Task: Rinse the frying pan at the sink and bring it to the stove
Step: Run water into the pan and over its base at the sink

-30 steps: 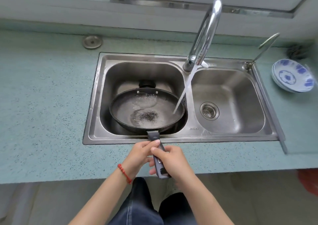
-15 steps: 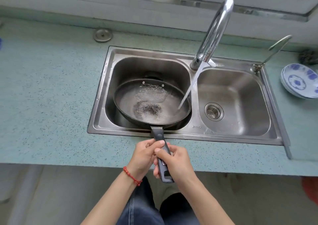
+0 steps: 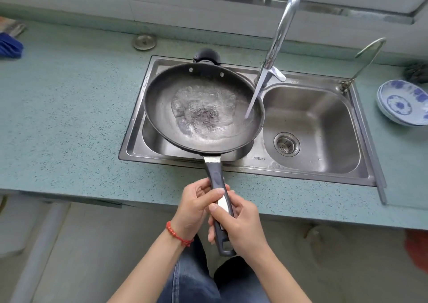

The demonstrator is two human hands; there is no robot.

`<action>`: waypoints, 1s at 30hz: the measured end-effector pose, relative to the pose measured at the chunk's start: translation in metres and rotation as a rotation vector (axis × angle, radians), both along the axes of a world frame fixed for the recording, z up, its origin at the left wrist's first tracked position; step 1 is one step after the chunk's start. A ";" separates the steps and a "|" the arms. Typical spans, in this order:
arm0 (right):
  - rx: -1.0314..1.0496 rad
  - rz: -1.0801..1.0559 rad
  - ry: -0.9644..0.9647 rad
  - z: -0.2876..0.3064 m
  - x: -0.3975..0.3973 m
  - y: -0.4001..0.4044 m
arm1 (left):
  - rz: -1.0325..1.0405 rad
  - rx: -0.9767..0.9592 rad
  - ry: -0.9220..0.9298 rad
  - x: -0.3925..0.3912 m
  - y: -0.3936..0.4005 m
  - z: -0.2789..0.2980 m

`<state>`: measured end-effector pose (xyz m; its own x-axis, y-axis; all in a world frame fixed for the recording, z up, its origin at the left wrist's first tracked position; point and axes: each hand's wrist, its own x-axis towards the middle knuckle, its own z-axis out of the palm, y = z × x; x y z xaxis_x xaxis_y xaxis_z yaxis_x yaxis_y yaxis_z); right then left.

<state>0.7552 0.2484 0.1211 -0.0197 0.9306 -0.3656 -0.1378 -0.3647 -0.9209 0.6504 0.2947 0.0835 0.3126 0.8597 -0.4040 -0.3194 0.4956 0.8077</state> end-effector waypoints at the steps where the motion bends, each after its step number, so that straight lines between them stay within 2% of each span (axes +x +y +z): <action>1: 0.014 -0.002 0.009 0.001 0.001 -0.001 | 0.001 0.002 -0.023 0.001 0.000 0.002; 5: 0.059 -0.022 0.060 0.000 0.004 -0.006 | 0.015 -0.132 -0.218 0.010 0.002 0.006; 7: 0.063 -0.031 0.084 -0.002 0.004 -0.008 | 0.031 -0.180 -0.246 0.013 0.003 0.006; 13: 0.027 -0.048 0.123 -0.014 0.004 -0.010 | 0.048 -0.156 -0.107 0.014 0.003 0.001; 18: -0.027 -0.003 0.154 -0.018 0.007 -0.008 | 0.056 0.018 0.059 0.012 0.005 -0.005; 23: -0.078 -0.024 -0.019 -0.015 0.008 -0.006 | 0.036 0.135 0.188 0.017 0.005 -0.005; 27: -0.014 -0.122 -0.060 -0.017 -0.001 -0.009 | 0.035 0.144 0.197 0.018 0.005 -0.005; 30: -0.002 -0.165 -0.009 -0.021 -0.005 -0.010 | 0.082 0.049 0.124 0.017 0.001 -0.007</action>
